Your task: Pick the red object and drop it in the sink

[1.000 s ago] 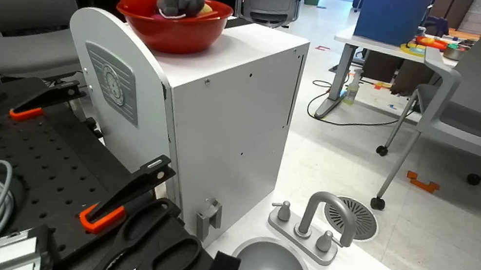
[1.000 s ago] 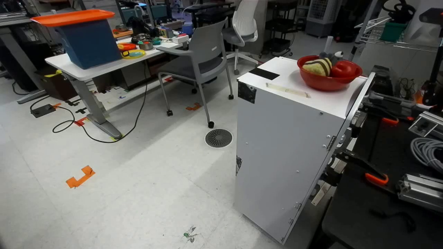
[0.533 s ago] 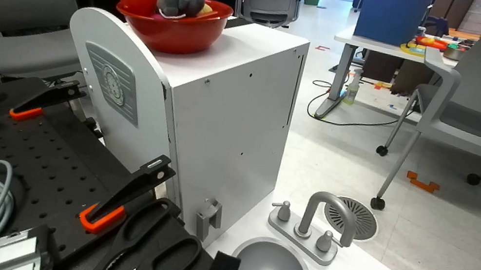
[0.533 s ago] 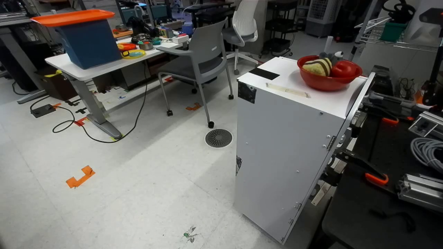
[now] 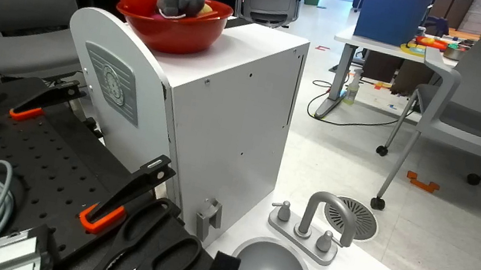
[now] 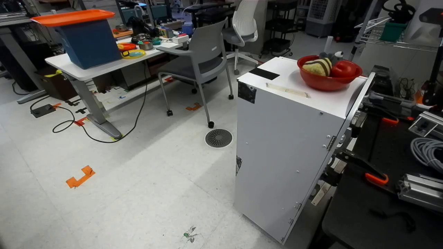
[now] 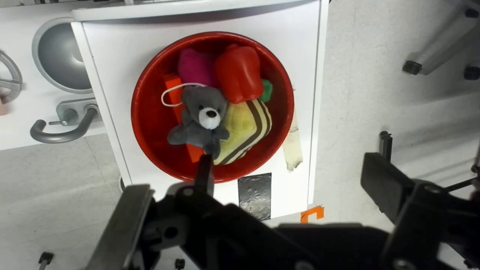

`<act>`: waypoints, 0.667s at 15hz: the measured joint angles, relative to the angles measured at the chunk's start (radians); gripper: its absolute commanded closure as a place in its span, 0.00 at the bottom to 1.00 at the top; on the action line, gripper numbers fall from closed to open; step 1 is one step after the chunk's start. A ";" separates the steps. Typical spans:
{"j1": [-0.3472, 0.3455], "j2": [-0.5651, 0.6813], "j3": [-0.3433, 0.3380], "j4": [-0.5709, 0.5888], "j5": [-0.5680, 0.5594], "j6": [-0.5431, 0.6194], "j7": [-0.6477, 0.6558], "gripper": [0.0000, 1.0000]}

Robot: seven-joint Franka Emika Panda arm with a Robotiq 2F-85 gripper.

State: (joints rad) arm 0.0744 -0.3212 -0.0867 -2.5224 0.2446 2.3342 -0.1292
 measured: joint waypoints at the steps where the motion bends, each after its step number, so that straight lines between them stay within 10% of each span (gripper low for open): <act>1: -0.007 0.000 0.002 0.000 -0.008 -0.004 0.015 0.00; 10: -0.099 0.001 0.043 0.039 -0.242 -0.160 0.163 0.00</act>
State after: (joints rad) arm -0.0246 -0.3203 -0.0437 -2.4836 0.0025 2.1743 0.0335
